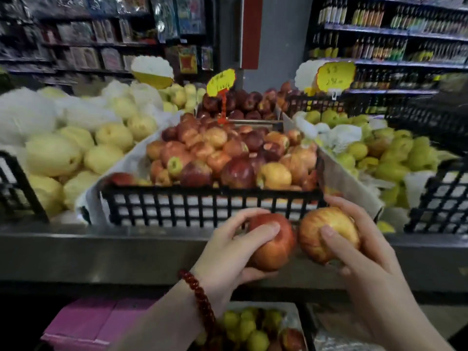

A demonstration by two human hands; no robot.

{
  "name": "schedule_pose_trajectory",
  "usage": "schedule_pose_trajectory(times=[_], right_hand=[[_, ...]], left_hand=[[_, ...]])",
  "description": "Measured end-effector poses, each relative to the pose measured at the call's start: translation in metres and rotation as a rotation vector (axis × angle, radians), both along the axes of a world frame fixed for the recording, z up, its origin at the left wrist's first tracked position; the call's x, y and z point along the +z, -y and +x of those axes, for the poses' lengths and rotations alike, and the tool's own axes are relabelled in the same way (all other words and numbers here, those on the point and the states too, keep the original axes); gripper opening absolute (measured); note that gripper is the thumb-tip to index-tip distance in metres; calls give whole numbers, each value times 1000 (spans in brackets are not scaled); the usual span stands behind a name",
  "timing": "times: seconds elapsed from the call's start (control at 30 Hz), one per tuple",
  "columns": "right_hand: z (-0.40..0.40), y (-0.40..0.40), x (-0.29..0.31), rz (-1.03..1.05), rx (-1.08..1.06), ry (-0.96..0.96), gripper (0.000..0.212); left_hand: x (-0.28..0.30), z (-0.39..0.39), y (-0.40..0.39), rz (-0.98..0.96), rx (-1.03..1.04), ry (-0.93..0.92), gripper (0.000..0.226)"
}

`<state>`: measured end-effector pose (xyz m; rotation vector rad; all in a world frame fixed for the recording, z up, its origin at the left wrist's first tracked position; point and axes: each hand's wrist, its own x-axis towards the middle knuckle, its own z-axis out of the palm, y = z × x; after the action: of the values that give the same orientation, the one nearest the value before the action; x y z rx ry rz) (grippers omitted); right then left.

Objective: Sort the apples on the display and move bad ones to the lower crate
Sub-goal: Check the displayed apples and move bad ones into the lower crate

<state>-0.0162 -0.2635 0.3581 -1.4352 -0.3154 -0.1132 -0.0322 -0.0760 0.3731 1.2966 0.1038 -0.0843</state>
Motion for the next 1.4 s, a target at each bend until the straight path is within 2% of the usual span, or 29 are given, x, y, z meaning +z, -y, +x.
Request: schedule_pose_trajectory(times=[0.07, 0.2, 0.3, 0.37, 0.43, 0.53, 0.63, 0.73, 0.9, 1.0, 1.1, 1.17, 1.23, 1.4], right_hand=[[11, -3, 33, 8, -24, -53, 36], [37, -13, 91, -71, -73, -132, 52], [67, -22, 133, -111, -86, -201, 33], [79, -29, 145, -154, -86, -217, 28], [105, -39, 155, -254, -119, -215, 26], [141, -60, 157, -403, -143, -235, 33], [177, -86, 150, -597, -186, -167, 35], [205, -114, 140, -742, -177, -59, 41], [233, -141, 117, -963, -58, 38, 51], [233, -140, 108, -1009, -78, 19, 53], [228, -128, 104, -1151, -89, -18, 62], [223, -122, 105, -1117, -39, -23, 72], [220, -119, 108, -1030, -57, -4, 71], [202, -115, 127, -792, -292, 95, 35]], left_hand=[[33, 8, -1, -13, -22, -65, 15], [95, 29, -13, 60, 9, -88, 19], [132, 57, -35, 145, 57, -106, 23], [139, 73, -50, 269, 99, -104, 25], [144, 101, -75, 515, 156, -85, 30], [148, 134, -105, 814, 195, -93, 36], [147, 162, -123, 982, 229, -149, 36], [140, 188, -129, 1047, 208, -153, 38], [117, 224, -120, 1129, 81, 49, 55], [107, 233, -112, 1154, 13, 120, 61], [103, 232, -108, 1163, -22, 135, 68], [104, 227, -106, 1164, -37, 137, 67], [105, 221, -106, 1165, 0, 150, 61], [123, 192, -100, 1143, 163, 153, 41]])
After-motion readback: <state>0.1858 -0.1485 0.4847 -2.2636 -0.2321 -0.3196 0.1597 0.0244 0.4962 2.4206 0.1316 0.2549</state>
